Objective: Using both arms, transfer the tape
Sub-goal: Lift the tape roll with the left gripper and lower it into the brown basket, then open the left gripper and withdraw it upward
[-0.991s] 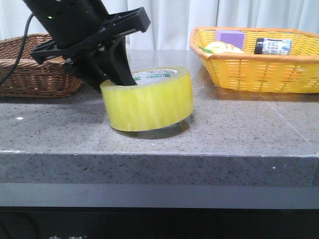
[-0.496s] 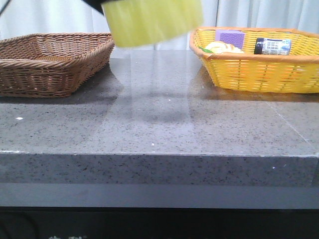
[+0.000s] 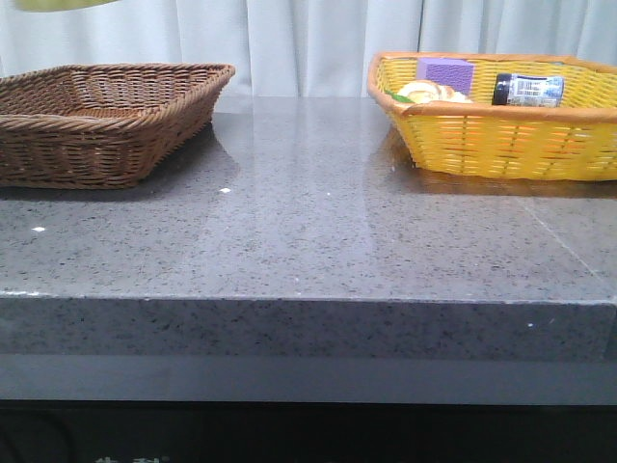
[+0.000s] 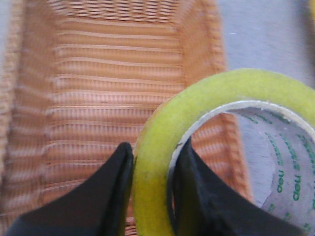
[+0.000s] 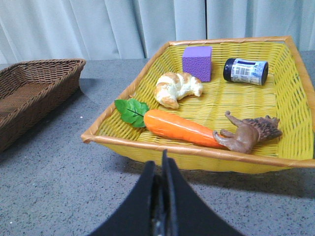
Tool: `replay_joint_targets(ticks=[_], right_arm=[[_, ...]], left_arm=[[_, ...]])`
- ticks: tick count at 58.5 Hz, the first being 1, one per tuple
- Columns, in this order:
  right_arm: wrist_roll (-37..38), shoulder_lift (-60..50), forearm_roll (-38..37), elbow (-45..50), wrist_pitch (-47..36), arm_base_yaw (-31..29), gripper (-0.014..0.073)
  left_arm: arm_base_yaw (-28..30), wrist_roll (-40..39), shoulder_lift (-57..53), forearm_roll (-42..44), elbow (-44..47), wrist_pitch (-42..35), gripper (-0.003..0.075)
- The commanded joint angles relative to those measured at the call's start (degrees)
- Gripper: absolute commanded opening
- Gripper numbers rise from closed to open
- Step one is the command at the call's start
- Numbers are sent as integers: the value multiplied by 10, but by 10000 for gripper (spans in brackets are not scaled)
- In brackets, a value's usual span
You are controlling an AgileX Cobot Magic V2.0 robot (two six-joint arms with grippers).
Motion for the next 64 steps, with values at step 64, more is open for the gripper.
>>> replay_joint_targets(ticks=[64], right_arm=[[-3,0,2,-14,-52,-4,-69]], left_arm=[[15,-4,76,31,-16,-57,258]])
